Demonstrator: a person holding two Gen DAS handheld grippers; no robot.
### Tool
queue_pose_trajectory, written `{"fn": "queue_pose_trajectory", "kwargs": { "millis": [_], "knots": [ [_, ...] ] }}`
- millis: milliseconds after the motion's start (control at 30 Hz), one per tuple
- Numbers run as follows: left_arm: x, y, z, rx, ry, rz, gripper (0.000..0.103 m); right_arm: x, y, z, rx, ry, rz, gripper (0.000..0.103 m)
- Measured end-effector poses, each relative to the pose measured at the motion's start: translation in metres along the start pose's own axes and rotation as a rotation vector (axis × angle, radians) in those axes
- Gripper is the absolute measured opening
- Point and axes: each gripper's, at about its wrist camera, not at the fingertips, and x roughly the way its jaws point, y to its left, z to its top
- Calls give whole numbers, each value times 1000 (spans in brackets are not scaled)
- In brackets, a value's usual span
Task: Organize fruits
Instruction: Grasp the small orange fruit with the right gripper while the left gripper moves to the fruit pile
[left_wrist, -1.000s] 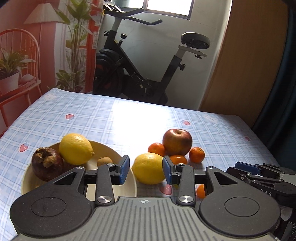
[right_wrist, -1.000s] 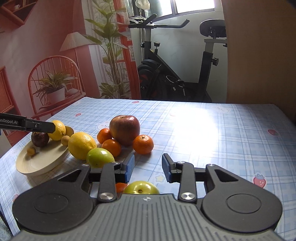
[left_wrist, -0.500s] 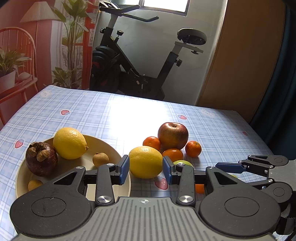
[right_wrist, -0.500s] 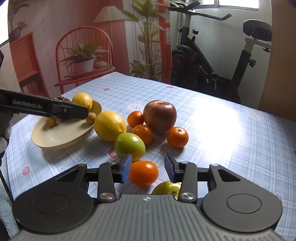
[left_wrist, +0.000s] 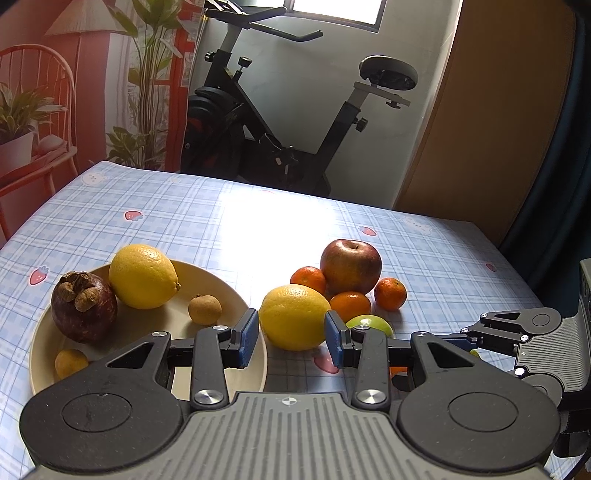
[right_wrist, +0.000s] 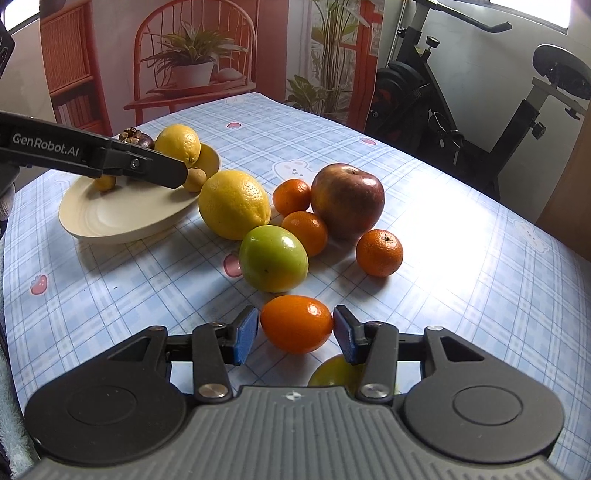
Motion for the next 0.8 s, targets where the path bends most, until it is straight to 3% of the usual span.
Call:
{"fn": "queue_pose_trajectory", "kwargs": {
  "millis": [300,500,800],
  "knots": [
    [2,0,-2,-1,10,-4,41,-1,-1,-1,6,-13,16,46],
    [9,-4,6,26,48,-48,41,-18,-17,-7,124,-146,-18,46],
    [48,-29,37,48,156,-123,41,-32,-56,-32,343,-330,-178,46]
  ]
}}
